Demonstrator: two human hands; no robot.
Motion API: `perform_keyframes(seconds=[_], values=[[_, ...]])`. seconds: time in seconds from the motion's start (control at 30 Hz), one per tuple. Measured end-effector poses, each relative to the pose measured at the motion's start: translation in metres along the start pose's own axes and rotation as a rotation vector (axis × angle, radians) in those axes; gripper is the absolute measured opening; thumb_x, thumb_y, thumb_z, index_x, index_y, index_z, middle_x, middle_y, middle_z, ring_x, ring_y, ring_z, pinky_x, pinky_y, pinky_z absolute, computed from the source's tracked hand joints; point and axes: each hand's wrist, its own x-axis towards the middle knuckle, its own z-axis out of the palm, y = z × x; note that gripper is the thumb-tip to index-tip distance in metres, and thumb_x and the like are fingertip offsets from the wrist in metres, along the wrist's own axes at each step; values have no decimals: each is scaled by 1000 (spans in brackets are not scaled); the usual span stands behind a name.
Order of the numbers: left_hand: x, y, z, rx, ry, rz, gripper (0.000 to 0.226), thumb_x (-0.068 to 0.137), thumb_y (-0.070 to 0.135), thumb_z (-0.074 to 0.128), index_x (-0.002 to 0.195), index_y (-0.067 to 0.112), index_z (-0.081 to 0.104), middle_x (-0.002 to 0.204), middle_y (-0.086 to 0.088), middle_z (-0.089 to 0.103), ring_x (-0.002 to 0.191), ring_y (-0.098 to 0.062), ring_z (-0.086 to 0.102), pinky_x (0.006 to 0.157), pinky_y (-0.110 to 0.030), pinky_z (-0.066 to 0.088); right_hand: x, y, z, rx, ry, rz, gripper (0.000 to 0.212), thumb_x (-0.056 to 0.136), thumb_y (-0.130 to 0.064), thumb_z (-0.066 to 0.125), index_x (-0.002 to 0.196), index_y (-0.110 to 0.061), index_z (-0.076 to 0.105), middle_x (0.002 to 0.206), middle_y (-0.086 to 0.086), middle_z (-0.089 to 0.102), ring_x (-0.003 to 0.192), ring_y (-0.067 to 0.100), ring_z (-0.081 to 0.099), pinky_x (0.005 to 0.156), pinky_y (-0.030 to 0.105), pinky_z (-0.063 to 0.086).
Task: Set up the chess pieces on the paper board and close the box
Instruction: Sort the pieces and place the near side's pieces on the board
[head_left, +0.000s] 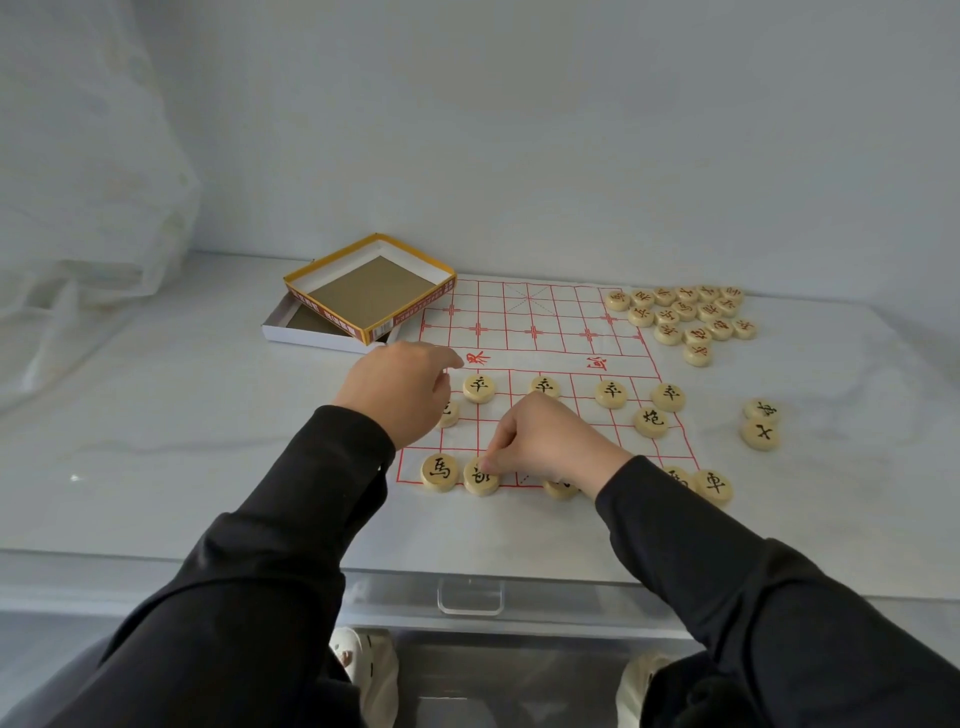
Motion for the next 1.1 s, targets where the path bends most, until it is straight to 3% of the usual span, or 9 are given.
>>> perform_keyframes(seconds=[0.27, 0.47, 0.6, 0.77, 0.9, 0.97, 1.1], values=[[1, 2, 1, -4, -1, 10, 37, 98, 15, 35, 130, 22, 52, 132, 0, 55, 117, -18, 52, 99, -29, 42, -4, 3, -1, 11, 96, -60, 17, 81, -29, 71, 90, -16, 75, 87, 2, 70, 82, 16, 62, 68, 26, 48], [3, 14, 5, 0, -19, 43, 36, 98, 18, 36, 130, 24, 52, 133, 1, 55, 116, -18, 53, 98, -29, 43, -11, 17, -14, 89, 228, -104, 13, 84, -24, 66, 89, -14, 74, 88, -2, 70, 85, 13, 62, 75, 27, 50], [5, 30, 12, 18, -7, 94, 36, 98, 19, 36, 129, 24, 52, 132, 2, 55, 118, -17, 51, 99, -29, 42, -17, 33, -25, 104, 297, -105, 13, 85, -17, 62, 87, -12, 74, 87, -1, 71, 80, 13, 63, 69, 23, 50], [7, 54, 18, 4, -11, 189, 36, 97, 17, 37, 128, 24, 52, 122, 3, 58, 110, -14, 53, 93, -27, 43, -22, 60, -47, 36, 522, -76, 18, 89, -18, 58, 99, -13, 72, 103, 2, 69, 96, 16, 62, 81, 26, 49], [9, 70, 23, -14, -14, 243, 36, 97, 17, 38, 129, 23, 52, 121, 3, 57, 108, -14, 52, 92, -27, 45, -28, 93, -71, -370, 719, 112, 28, 93, -22, 50, 116, -9, 58, 123, 10, 50, 109, 25, 50, 81, 34, 43], [10, 76, 26, -19, -9, 269, 36, 97, 17, 38, 130, 23, 52, 122, 3, 57, 109, -14, 53, 93, -26, 44, -28, 111, -80, -477, 684, 292, 36, 95, -28, 46, 124, -7, 49, 128, 14, 41, 110, 28, 48, 75, 34, 41], [11, 84, 31, -36, -15, 300, 36, 97, 17, 38, 130, 22, 52, 122, 3, 58, 108, -13, 53, 93, -26, 45, -21, 146, -88, -388, 494, 588, 57, 96, -45, 40, 136, -4, 34, 132, 16, 36, 112, 33, 51, 75, 33, 39]])
